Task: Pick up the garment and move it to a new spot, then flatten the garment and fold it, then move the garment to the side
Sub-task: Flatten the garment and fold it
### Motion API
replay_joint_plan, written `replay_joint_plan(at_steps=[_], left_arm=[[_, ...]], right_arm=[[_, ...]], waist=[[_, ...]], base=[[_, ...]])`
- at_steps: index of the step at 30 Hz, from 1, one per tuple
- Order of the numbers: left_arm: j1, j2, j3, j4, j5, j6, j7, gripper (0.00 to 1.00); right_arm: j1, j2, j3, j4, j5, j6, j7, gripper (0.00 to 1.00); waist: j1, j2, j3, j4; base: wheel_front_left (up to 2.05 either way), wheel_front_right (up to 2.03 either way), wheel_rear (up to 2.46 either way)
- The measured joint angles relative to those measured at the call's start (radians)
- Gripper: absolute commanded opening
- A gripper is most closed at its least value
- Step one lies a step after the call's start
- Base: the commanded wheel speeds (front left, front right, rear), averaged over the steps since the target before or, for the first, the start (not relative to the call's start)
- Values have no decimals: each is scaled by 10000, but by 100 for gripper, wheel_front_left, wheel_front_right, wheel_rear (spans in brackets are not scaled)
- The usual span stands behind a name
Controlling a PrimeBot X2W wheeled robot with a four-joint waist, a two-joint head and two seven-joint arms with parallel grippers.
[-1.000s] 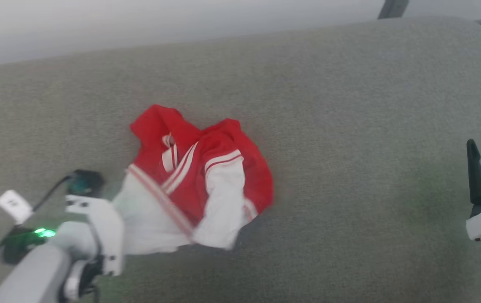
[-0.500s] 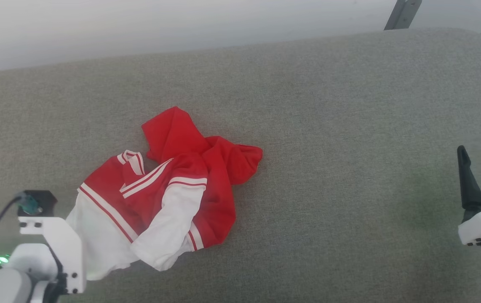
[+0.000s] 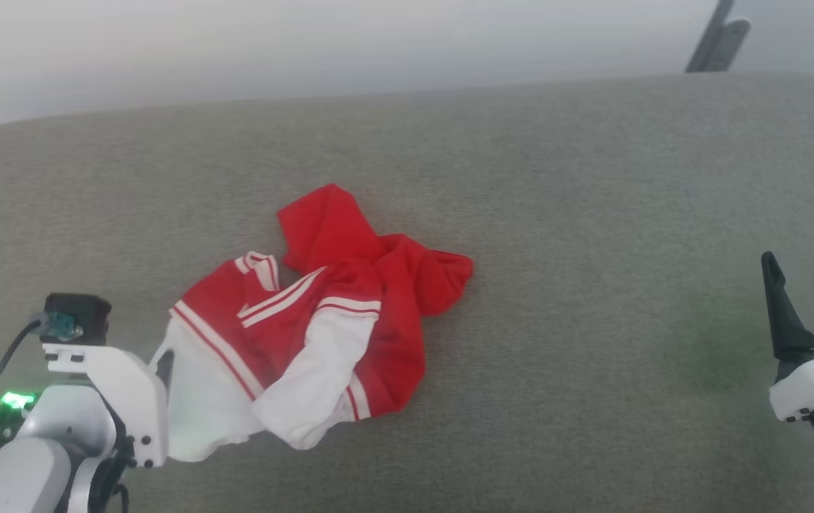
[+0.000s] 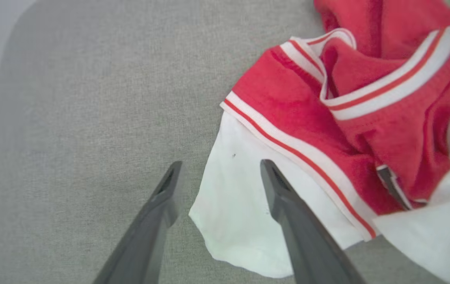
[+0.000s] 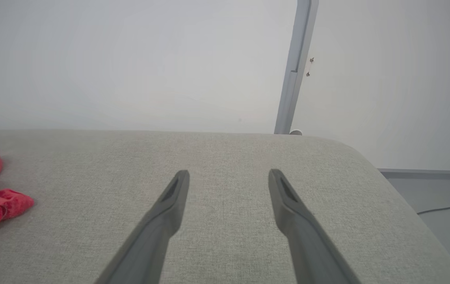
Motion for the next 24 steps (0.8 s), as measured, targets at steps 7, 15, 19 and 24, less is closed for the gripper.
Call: replay_joint_plan(at_steps=[7,15,19,24], left_arm=[[-168,-238,-462,-1099,155,-276,-332,100],[-581,-593,-1603,-2059,410,-512,815,100],[-737,-777,-2063,-2023,491,-523,1381,100],[-805,-905,-2238,-1593,407,-483,1783,100]], right_arm=[[70,-17,54,-194,-79,0,180,100],[-37,12,169,-416,-165,0,288,100],[-65,4,163,-479,-161,0,270,100],[-71,13,104,-470,-148,0,199,100]], waist=[[0,0,-183,458],[0,0,-119,491],[0,0,11,346],[0,0,182,111]], base=[[0,0,0],[0,0,0],[0,0,0],[0,0,0]])
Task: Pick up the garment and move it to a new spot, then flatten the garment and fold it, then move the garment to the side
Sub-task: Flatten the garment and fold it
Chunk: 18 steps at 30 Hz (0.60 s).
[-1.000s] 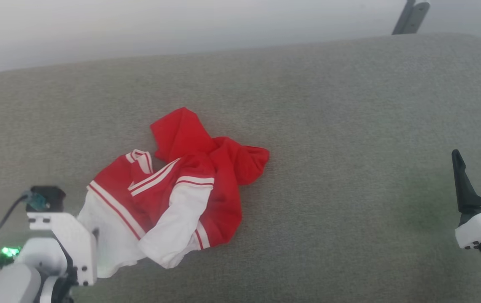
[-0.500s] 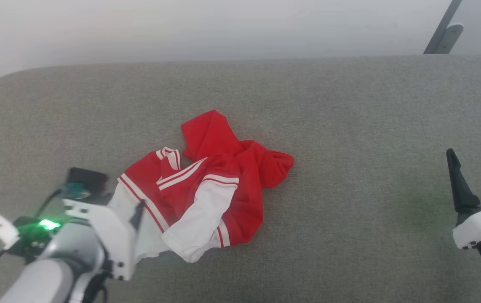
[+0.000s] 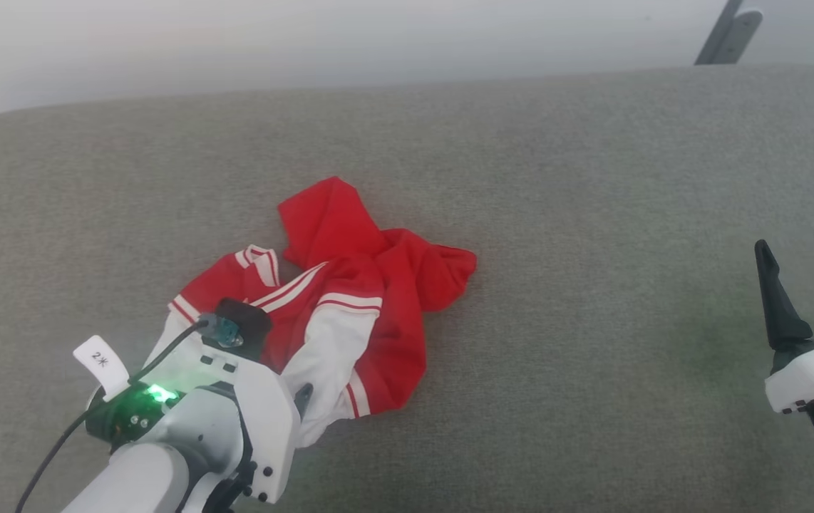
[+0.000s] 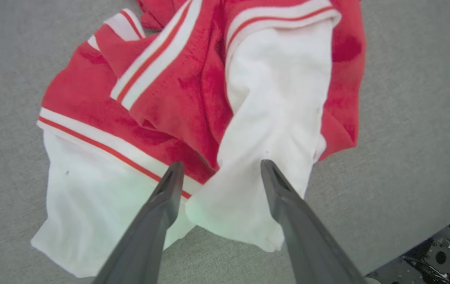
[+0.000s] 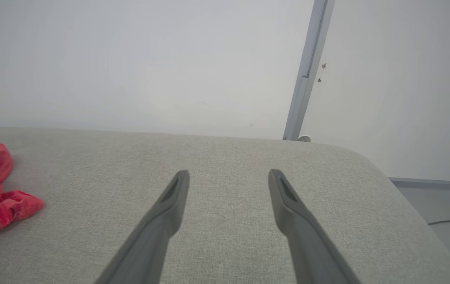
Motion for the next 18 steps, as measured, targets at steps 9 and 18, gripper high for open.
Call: replay_joint_plan(at_steps=[9,18], left_arm=[[-160,-46,-109,846,-69,2,267,50],[-209,-180,-337,639,-347,-192,514,0]], right_arm=[[-124,8,-4,153,82,0,-125,100],[-155,-15,-132,288,90,0,-265,100]], waist=[[0,0,206,-309],[0,0,250,-313]], base=[[0,0,0],[0,0,0]])
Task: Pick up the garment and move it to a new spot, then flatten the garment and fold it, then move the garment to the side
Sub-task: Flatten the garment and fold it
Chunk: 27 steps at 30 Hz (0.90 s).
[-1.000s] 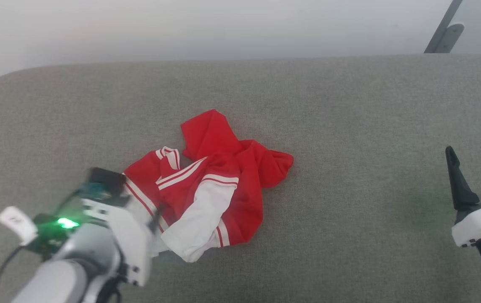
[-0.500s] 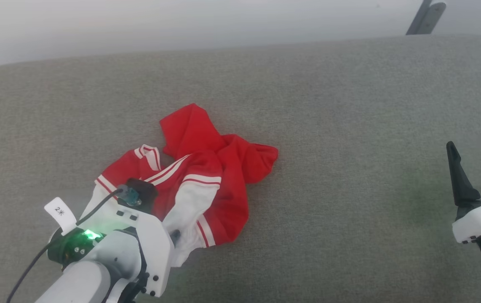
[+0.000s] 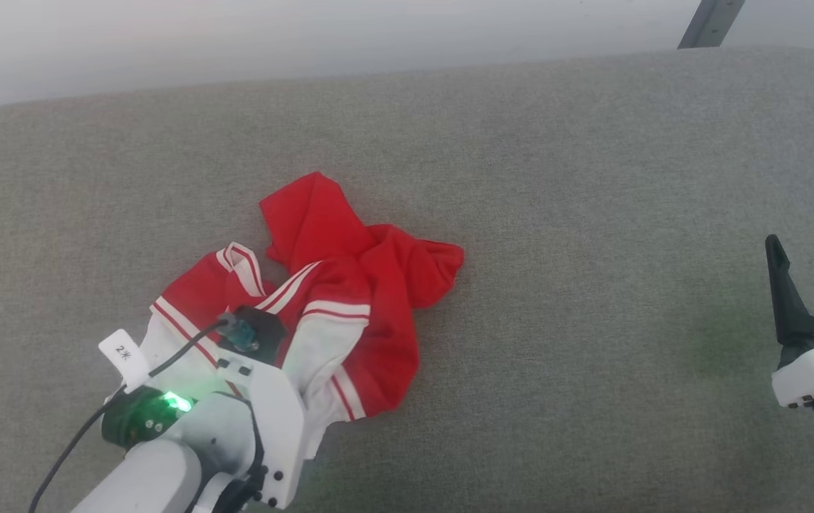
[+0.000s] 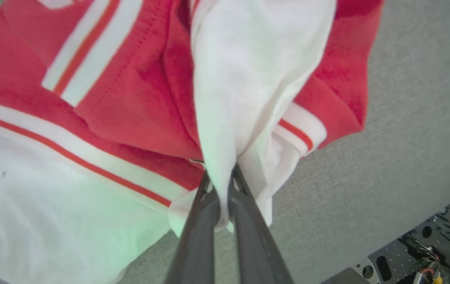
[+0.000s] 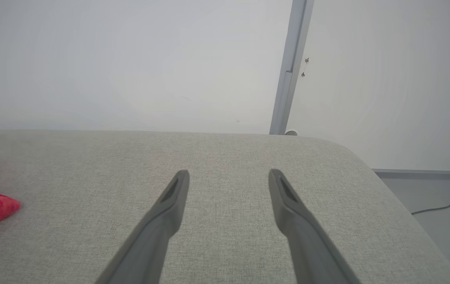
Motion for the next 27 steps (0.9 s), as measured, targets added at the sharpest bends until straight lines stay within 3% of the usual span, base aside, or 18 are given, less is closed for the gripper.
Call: replay_joint_plan(at_steps=[12,22,24,27], left_arm=[[-514,-397,-529,-1197,100,-389,-31,0],[-1188,-1308,-1384,-215,270,-1338,-646,0],[-1385,-1511,-1574,305,355,-1593,-826,7],[-1499,-1720,-1697,872,362,-1791,-1091,29]], right_arm=[[-59,79,12,75,-107,0,-44,100],[-262,148,107,251,-107,0,-146,100],[-314,150,159,316,-102,0,-178,100],[-396,153,238,408,-79,0,-207,100]], waist=[[0,0,-47,-33],[0,0,102,-686],[0,0,151,-828],[0,0,199,-954]], base=[[0,0,0],[0,0,0],[0,0,0],[0,0,0]])
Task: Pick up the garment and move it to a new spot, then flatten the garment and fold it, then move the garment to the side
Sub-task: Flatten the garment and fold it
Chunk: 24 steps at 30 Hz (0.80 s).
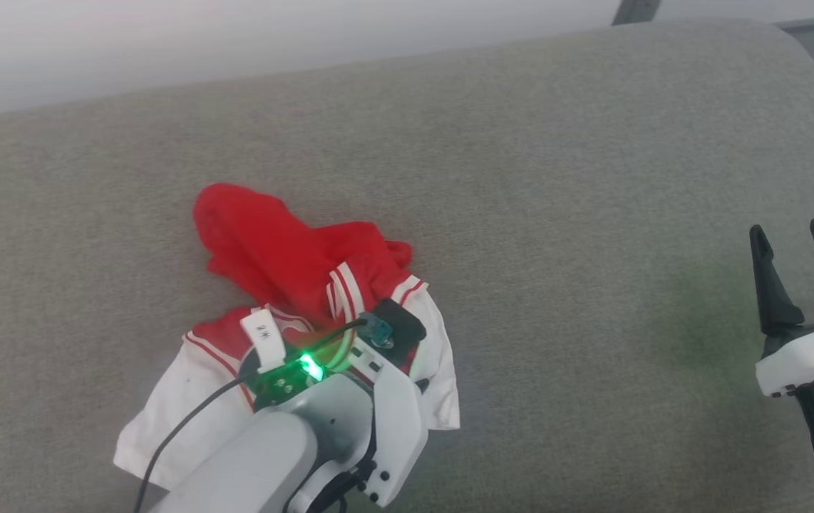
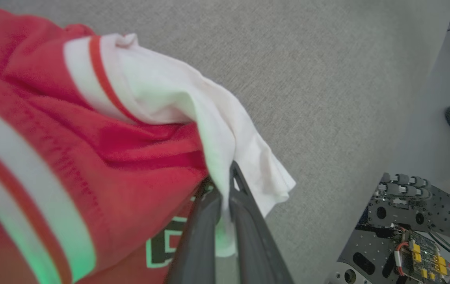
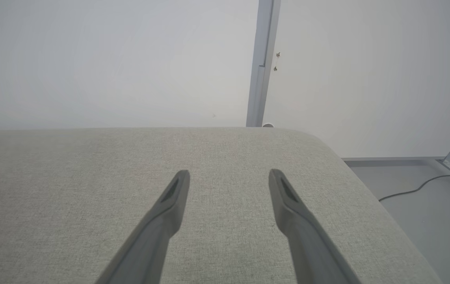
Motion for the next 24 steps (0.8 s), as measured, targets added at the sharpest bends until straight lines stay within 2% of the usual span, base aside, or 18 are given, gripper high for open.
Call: replay_joint_plan(at_steps=[2,4,8,11,24], left_arm=[[-164,-222,-130,642,56,-207,-268,49],[-280,-435,-196,1229,54,-343,-545,100],[-373,-665,-146,1971,-75,-556,-991,100],[-400,-529,23,1927,-111,-523,-1160,100],[498,546,907,-290,-368,226,-1661,100]], right_arm=[[-54,29,46,82,40,0,-48,100],[-67,35,102,150,67,0,-63,100],[-82,19,194,334,150,0,-140,100],[-1,-12,309,378,188,0,-142,100],[435,-138,890,0,341,0,178,100]], waist=[[0,0,39,-114],[0,0,61,-193],[1,0,-54,-145],[0,0,-179,9],[0,0,-716,1244]], base=[[0,0,0],[0,0,0],[0,0,0],[0,0,0],[0,0,0]])
